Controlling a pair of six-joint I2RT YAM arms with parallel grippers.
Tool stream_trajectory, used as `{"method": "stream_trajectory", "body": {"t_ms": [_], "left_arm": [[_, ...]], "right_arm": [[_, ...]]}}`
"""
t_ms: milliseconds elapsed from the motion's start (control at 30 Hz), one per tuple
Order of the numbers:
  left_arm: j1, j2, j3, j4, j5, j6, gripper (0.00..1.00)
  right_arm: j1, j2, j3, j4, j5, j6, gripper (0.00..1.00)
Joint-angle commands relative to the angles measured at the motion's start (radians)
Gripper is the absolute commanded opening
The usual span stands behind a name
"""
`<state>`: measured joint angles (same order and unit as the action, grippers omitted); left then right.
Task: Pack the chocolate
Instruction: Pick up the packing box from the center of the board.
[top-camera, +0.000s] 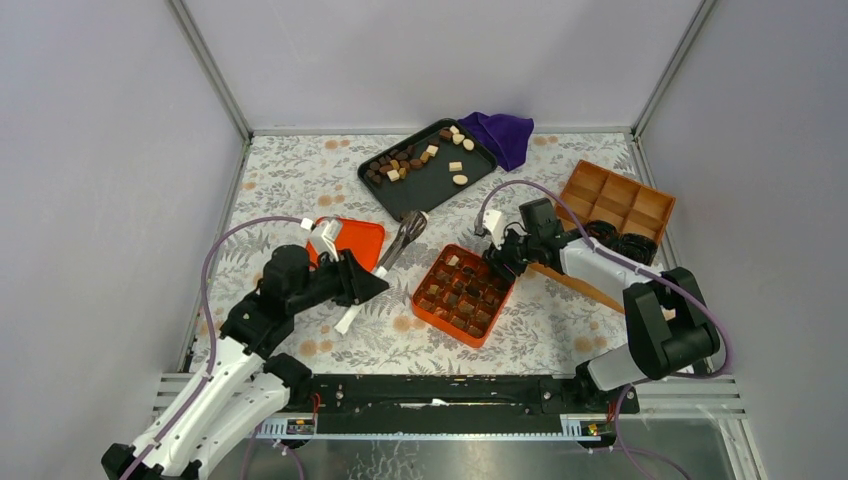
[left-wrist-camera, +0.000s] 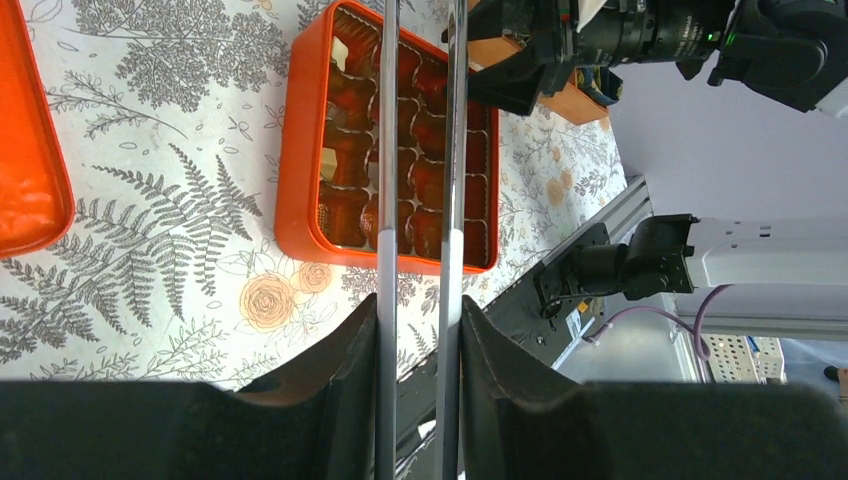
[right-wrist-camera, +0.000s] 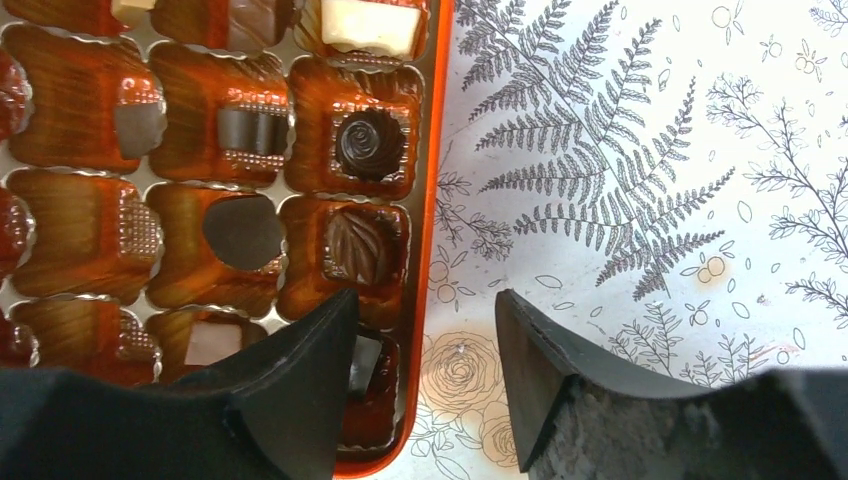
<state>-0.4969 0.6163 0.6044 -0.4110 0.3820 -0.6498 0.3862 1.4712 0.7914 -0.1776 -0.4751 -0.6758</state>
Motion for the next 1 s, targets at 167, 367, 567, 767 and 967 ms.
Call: {"method": "stream_trajectory", "body": {"t_ms": [167,367,567,767,967], "left_arm": [[-0.005,-0.069,-0.018,-0.002,0.063,-0.037,0.00],[-0.011,-0.086,-0.050,0.006,0.113,-0.038,0.00],[-0.026,-0.118,-0.068,0.033,0.143,-0.048,0.00],[-0.044,-0.138,-0.058,0.038,0.136,-0.007,0.00],[-0.070,-0.141,-0.082,0.114,0.126,0.009,0.00]], "right_arm": [[0.017,0.089,0.103,-0.004,0.009,-0.028,0.32],[0.019,0.042,0.110,0.000,-0.003,-0.027,0.07],[0.019,-0.064,0.069,0.087,0.033,-0.058,0.00],[0.020,-0.210,0.014,0.221,0.094,-0.111,0.00],[0.020,-0.310,-0.032,0.316,0.150,-0.140,0.00]]}}
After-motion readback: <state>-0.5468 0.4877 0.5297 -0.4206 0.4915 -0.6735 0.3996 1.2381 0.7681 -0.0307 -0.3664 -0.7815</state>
